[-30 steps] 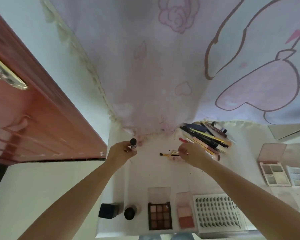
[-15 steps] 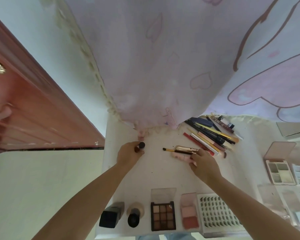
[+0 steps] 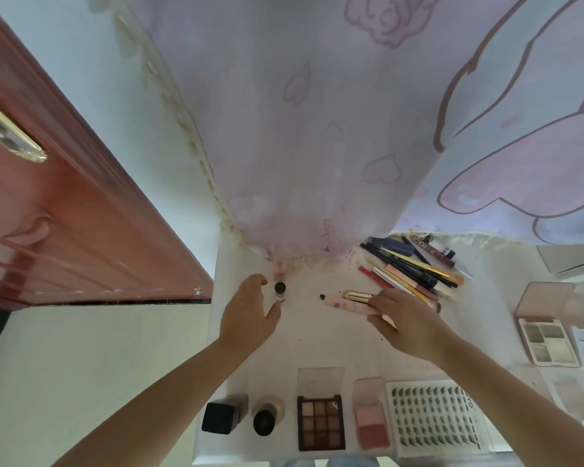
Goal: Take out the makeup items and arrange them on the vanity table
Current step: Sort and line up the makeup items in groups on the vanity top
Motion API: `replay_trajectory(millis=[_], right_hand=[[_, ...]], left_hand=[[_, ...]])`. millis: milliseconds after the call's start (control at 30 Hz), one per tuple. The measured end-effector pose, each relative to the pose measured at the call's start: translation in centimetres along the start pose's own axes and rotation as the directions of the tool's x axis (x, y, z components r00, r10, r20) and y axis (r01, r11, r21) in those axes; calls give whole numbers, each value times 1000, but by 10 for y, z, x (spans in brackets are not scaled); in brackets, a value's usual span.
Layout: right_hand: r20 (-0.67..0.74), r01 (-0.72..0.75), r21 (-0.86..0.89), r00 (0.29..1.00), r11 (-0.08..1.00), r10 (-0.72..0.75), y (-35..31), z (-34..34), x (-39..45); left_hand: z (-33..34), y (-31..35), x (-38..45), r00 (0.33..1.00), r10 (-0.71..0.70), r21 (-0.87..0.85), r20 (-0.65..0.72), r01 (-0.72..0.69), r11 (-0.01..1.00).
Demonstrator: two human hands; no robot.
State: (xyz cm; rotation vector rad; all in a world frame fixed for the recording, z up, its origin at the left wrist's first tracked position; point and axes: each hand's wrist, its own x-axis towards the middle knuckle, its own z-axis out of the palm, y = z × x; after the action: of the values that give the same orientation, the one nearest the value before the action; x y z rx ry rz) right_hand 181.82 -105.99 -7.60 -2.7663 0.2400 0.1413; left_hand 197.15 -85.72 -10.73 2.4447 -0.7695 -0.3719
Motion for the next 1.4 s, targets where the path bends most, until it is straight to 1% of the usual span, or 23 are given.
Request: replay_trajectory(millis=[33, 67, 100, 133, 167, 200, 267, 367, 433, 567, 633, 667, 733, 767, 833, 900, 933, 967, 1033, 1100, 1167, 1267, 1400], right_hand=[[5, 44, -17, 999, 999, -44, -4, -10, 1], [2, 81, -19, 997, 997, -81, -9, -19, 2], [-12, 112, -8, 994, 994, -112, -14, -29, 3], [-35, 139, 7, 990, 990, -139, -19, -37, 4], [-54, 159, 15, 986, 987, -158, -25, -45, 3], [-68, 172, 18, 983, 985, -171, -30, -53, 2], [-107, 191, 65, 977, 979, -184, -35, -66, 0], [-138, 153, 223, 983, 963, -124, -36, -84, -7], [-158, 147, 290, 982, 946, -104, -34, -93, -13], [-225, 191, 281, 966, 941, -129, -30, -104, -20], [-258, 202, 273, 957, 941, -130, -27, -108, -22], [-271, 217, 267, 952, 939, -143, -26, -109, -22], [-271, 246, 241, 946, 939, -178, -27, -110, -23], [-262, 248, 226, 947, 942, -187, -27, -111, -25], [-285, 218, 214, 946, 952, -153, -17, -117, -31], [-346, 123, 217, 937, 969, -42, 2, -130, -41], [-361, 76, 200, 932, 977, 2, 10, -137, -46], [-365, 51, 181, 931, 982, 19, 15, -142, -48], [-359, 57, 171, 933, 984, 8, 14, -146, -46], [-343, 94, 183, 939, 979, -26, 3, -144, -38], [-343, 146, 216, 937, 965, -65, -6, -142, -32], [-334, 162, 288, 941, 944, -60, -12, -141, -28], [-304, 158, 281, 950, 947, -68, -10, -140, -23]], left_hand=[[-10, 14, -3, 988, 152, 23, -42, -151, 988], [-21, 30, -5, 948, 315, 63, -37, -312, 948], [-28, 45, -7, 891, 455, 117, -9, -451, 885], [-34, 57, -9, 829, 558, 171, 38, -555, 814], [-39, 69, -10, 788, 609, 198, 94, -614, 764], [-44, 79, -11, 760, 637, 220, 126, -648, 729], [-51, 92, -13, 716, 686, 265, 129, -692, 672], [-60, 107, -14, 670, 735, 313, 106, -724, 615], [-68, 118, -13, 631, 768, 325, 109, -752, 573], [-82, 131, -8, 574, 806, 331, 144, -796, 507], [-85, 134, -7, 579, 791, 312, 198, -802, 509], [-86, 136, -6, 605, 761, 278, 234, -792, 543], [-81, 137, -1, 679, 681, 207, 274, -733, 648], [-79, 135, 1, 694, 653, 184, 302, -715, 675], [-84, 126, 4, 747, 565, 161, 350, -642, 750], [-100, 110, 8, 847, 433, 103, 308, -482, 870], [-109, 103, 10, 881, 388, 61, 272, -418, 906], [-116, 101, 11, 893, 379, 39, 241, -399, 916], [-118, 106, 11, 874, 437, 59, 213, -458, 887], [-110, 123, 8, 840, 495, 56, 224, -518, 854], [-102, 137, 4, 821, 529, 10, 216, -544, 839], [-97, 148, 2, 815, 558, -32, 159, -560, 828], [-95, 153, 2, 837, 530, -77, 134, -525, 848]])
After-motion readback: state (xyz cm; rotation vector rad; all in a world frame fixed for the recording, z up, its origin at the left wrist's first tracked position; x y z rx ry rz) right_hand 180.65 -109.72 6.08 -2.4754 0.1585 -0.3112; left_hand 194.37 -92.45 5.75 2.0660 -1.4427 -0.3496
